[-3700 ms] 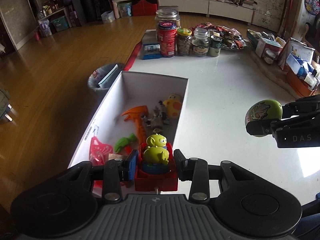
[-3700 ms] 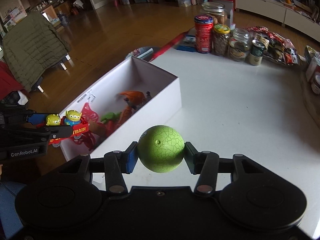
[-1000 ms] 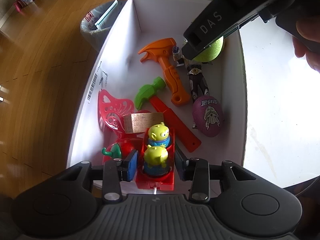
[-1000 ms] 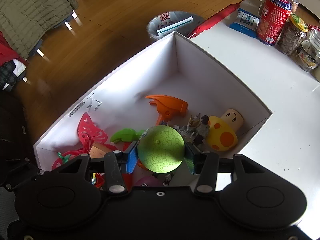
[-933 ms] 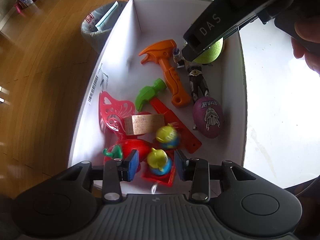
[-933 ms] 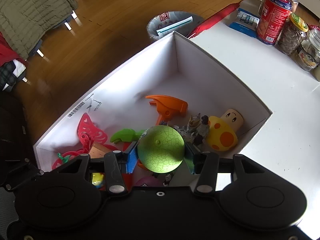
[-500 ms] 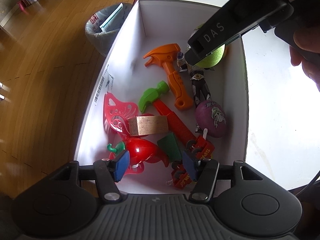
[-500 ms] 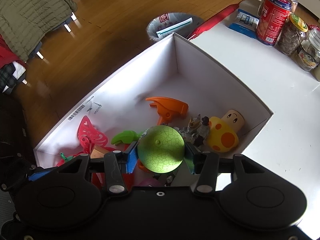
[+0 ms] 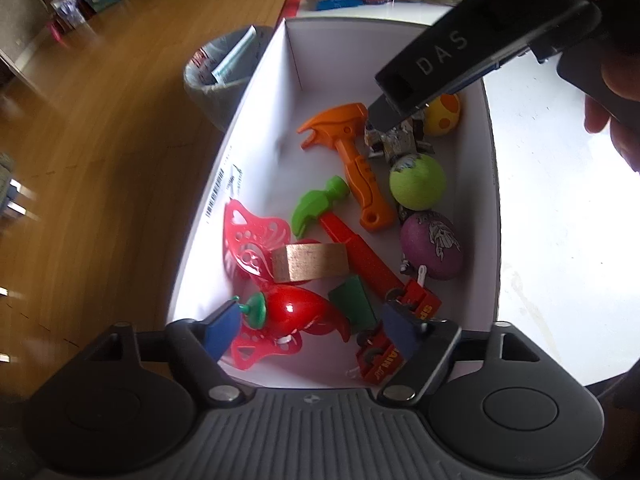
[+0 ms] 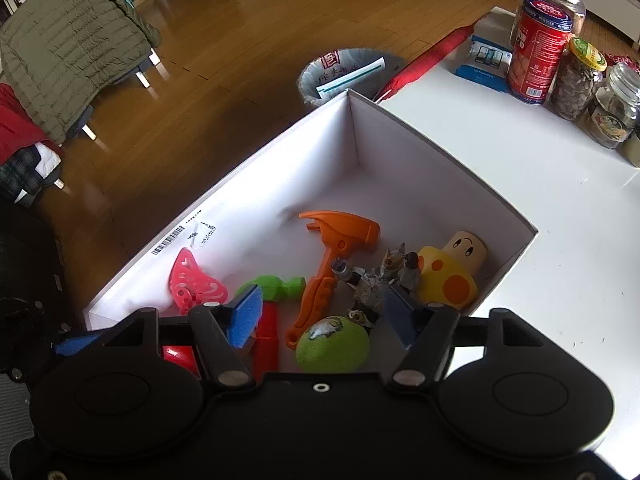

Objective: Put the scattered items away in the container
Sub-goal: 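Lower the green egg into the box and open the right tool while the left tool lowers the cart, then release the cart into the box by opening the left tool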

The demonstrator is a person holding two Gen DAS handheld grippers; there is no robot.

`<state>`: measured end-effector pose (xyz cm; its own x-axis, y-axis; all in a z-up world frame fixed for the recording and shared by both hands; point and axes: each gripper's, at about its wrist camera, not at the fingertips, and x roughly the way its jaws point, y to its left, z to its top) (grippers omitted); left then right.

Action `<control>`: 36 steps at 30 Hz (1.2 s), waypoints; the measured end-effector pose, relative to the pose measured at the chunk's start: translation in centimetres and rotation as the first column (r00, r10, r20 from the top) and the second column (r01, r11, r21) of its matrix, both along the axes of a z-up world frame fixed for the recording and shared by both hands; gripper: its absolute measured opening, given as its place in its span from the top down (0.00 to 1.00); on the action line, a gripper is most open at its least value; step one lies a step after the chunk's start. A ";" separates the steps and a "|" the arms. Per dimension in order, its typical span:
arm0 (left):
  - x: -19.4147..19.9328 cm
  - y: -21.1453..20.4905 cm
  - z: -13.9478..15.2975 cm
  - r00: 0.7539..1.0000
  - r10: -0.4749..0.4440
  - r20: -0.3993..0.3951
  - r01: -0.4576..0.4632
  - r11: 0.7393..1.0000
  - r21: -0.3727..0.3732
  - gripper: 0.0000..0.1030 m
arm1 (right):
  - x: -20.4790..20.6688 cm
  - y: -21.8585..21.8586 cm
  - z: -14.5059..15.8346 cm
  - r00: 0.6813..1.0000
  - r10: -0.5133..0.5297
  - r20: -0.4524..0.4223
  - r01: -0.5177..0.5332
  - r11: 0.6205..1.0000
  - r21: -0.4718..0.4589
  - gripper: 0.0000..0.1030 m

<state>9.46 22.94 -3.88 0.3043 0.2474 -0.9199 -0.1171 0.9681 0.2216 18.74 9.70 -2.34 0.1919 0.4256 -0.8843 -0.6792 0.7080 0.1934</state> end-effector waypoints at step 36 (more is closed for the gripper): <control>-4.8 -4.0 7.2 0.975 0.023 0.221 -0.026 1.000 0.009 0.03 | -8.1 -8.3 6.2 0.987 -0.045 0.157 0.029 0.994 0.103 0.23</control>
<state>4.67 18.96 3.33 0.4929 0.2674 -0.8280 -0.1879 0.9619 0.1988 10.61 1.38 3.88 0.3439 0.5001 -0.7947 -0.6806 0.7159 0.1560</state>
